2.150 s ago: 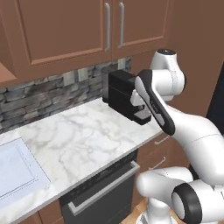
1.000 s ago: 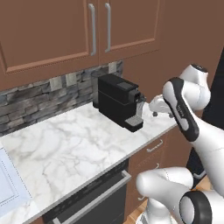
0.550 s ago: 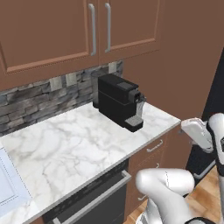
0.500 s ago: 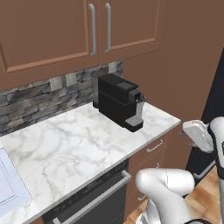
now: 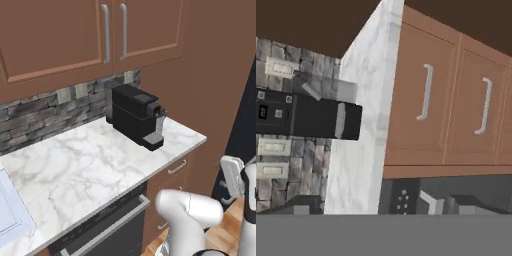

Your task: Take the pizza cutter from the drawer on the left and place it on the dining counter for cutting.

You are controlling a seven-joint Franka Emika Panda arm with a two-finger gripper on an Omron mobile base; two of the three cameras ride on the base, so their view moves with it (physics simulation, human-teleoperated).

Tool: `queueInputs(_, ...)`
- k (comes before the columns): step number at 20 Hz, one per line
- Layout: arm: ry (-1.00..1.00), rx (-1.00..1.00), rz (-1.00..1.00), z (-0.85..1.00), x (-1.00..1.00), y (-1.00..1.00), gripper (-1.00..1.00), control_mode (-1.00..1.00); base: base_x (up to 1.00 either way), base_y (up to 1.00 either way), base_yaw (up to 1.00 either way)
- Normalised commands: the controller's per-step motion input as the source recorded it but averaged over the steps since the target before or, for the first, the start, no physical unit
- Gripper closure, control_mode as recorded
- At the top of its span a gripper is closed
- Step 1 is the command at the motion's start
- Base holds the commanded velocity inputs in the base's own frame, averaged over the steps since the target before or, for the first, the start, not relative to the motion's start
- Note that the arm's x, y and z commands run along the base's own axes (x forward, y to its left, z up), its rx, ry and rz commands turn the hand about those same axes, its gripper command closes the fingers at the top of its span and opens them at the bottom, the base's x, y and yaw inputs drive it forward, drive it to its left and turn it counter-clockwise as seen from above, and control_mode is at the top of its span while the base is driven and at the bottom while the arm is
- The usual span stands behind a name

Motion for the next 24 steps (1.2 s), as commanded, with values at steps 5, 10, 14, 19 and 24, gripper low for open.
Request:
queueInputs(5, 0.0, 0.23, -0.18, -0.51, 0.04, -0.62, -1.0, -1.0, 0.0, 0.0, 0.0)
queueInputs(10, -0.01, 0.25, -0.04, -0.43, 0.31, -0.34, -1.0, -1.0, 0.0, 0.0, 0.0)
queueInputs(14, -0.05, 0.23, 0.06, -0.43, 0.32, -0.31, -1.0, -1.0, 0.0, 0.0, 0.0)
queueInputs(19, -0.1, 0.12, 0.18, -0.15, 0.14, -0.22, -1.0, -1.0, 0.0, 0.0, 0.0)
queueInputs(24, -0.15, 0.05, 0.18, -0.07, 0.4, -0.2, -1.0, -1.0, 0.0, 0.0, 0.0)
